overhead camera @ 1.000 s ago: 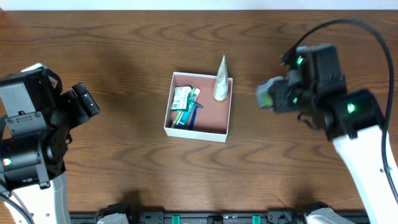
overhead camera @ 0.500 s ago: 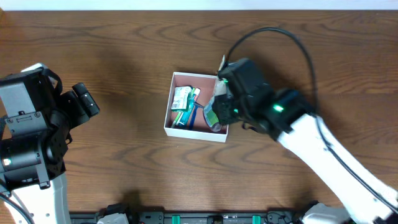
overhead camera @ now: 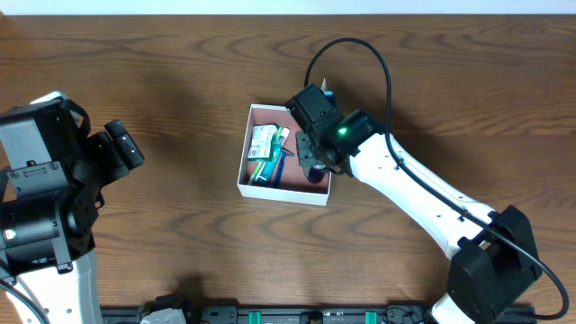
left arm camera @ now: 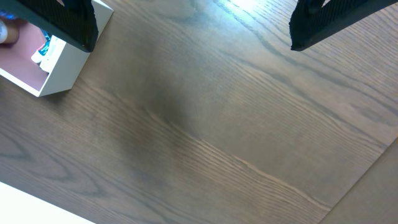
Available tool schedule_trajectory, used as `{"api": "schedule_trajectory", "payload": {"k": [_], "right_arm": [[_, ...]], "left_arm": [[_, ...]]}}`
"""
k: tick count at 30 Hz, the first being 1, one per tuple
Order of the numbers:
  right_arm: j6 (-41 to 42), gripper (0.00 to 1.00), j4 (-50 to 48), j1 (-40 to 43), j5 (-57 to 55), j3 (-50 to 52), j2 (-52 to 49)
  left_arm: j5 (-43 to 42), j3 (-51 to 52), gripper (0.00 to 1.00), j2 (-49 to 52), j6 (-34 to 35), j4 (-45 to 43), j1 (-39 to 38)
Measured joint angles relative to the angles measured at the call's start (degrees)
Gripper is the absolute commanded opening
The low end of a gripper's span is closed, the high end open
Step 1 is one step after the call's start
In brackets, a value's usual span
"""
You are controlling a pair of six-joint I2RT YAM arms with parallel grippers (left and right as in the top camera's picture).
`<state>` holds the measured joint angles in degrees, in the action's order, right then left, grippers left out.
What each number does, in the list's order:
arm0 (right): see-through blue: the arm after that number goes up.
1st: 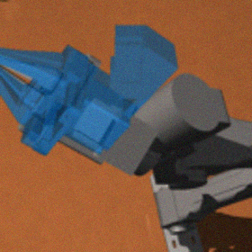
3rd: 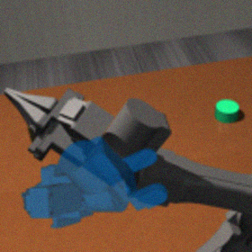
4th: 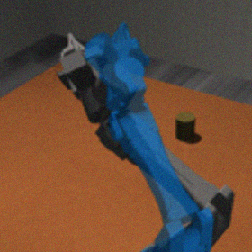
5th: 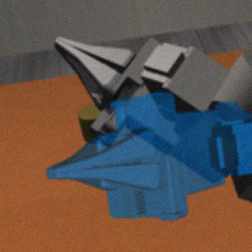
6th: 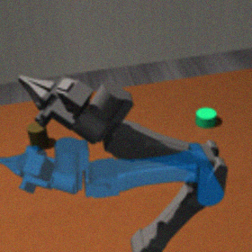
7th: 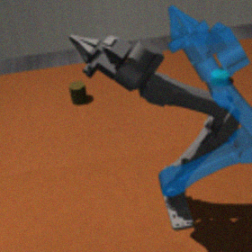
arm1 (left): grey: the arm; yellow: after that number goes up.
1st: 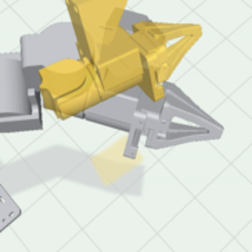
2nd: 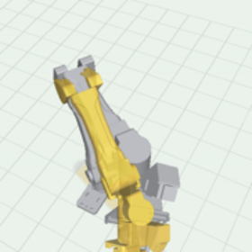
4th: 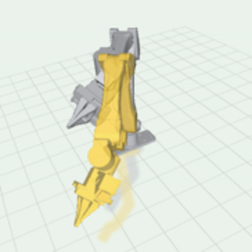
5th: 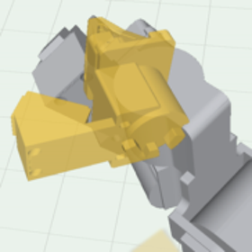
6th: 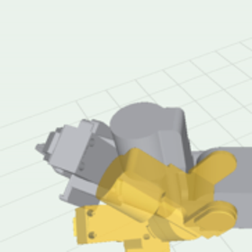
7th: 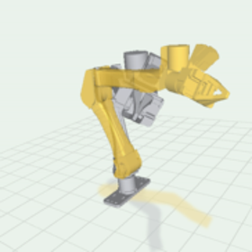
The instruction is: Pack container
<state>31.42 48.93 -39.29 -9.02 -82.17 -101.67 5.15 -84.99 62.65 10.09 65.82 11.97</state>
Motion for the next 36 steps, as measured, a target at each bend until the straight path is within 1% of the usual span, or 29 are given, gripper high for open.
{"api": "schedule_trajectory", "payload": {"k": [2, 3, 4, 7, 8, 10, 11, 13, 16, 21, 27, 31, 36], "right_arm": [[1.3, 0.24, 0.0, 0.0, -0.5, -0.3, -0.3], [2.1, 0.3, 0.0, 0.0, -0.9, -0.4, -0.5], [2.6, 0.34, 0.0, 0.0, -1.2, -0.5, -0.7], [4.0, 0.43, 0.0, -0.1, -1.5, -0.7, -1.0], [4.4, 0.5, 0.0, -0.2, -1.6, -0.8, -1.0], [5.2, 0.57, 0.0, -0.3, -1.8, -0.8, -1.0], [5.4, 0.63, 0.0, -0.4, -1.8, -0.8, -1.0], [5.7, 0.8, -0.1, -0.5, -1.8, -0.8, -0.9], [5.5, 0.99, 0.4, -0.8, -1.6, -0.8, -0.3], [4.3, 0.99, 0.8, -1.3, -1.5, -0.6, 4.3], [1.1, 0.99, 2.8, 0.1, -1.5, -0.6, 17.0], [-1.8, 0.99, 5.6, 5.2, -1.6, -0.6, 24.3], [-7.0, 0.99, 6.6, 13.0, -2.3, -0.6, 31.8]], "left_arm": [[0.0, 0.0, 0.98, 0.0, 0.0, 0.0, 0.0], [0.0, 0.0, 0.98, 0.0, 0.0, 0.0, 0.0], [0.0, 0.0, 0.98, 0.0, 0.0, 0.0, 0.0], [0.0, 0.0, 0.98, 0.0, 0.0, 0.0, 0.0], [0.0, 0.0, 0.98, 0.0, 0.0, 0.0, 0.0], [0.0, 0.0, 0.98, 0.0, 0.0, 0.0, 0.0], [0.0, 0.0, 0.98, 0.0, 0.0, 0.0, 0.0], [0.0, 0.0, 0.98, 0.0, 0.0, 0.0, 0.0], [0.0, 0.0, 0.98, 0.0, 0.0, 0.0, 0.0], [0.0, 0.0, 0.98, 0.0, 0.0, 0.0, 0.0], [0.0, 0.0, 0.98, 0.0, 0.0, 0.0, 0.0], [0.0, 0.0, 0.98, 0.0, 0.0, 0.0, 0.0], [0.0, 0.0, 0.98, 0.0, 0.0, 0.0, 0.0]]}}
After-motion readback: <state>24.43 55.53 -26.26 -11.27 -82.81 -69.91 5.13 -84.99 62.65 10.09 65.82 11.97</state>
